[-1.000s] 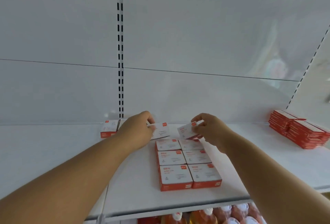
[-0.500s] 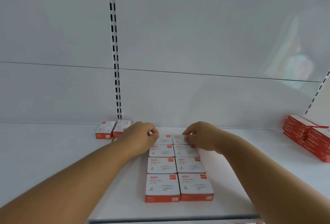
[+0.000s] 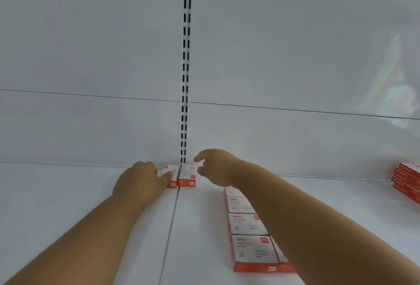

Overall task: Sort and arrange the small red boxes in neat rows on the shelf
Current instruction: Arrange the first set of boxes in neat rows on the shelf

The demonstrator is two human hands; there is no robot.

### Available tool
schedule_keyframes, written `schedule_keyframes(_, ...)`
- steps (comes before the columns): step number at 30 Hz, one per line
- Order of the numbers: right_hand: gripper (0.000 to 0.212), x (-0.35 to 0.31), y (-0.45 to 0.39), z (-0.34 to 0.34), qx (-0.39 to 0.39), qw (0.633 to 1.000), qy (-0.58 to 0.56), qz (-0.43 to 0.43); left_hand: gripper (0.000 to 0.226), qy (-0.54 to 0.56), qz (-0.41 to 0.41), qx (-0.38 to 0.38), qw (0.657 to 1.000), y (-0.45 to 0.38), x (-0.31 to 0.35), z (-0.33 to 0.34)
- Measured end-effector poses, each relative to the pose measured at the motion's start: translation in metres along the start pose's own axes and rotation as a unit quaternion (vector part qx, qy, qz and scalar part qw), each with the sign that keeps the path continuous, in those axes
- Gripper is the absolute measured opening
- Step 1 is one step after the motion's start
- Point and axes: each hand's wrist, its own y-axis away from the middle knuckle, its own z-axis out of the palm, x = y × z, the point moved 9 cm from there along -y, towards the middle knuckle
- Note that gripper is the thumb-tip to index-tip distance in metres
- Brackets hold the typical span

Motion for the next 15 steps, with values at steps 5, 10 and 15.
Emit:
schedule_keyframes(5,0.054,-0.017,-0.018,0.027,-0.064,0.994,0.092,0.017,0.041,-0.008,0.066,-0.008,0.998,-0.002,0.007,0.008)
schedule_keyframes(10,0.074,-0.012,-0.020,0.016,-0.009,0.997,0.035,0.067,0.023,0.207,0.087,-0.040,0.974,-0.001,0.008,0.010)
schedule_keyframes(15,0.048,0.004,-0.009,0.007,0.033,0.991,-0.080,0.103,0.028,0.316,0.107,-0.047,0.942,0.000,0.018,0.005)
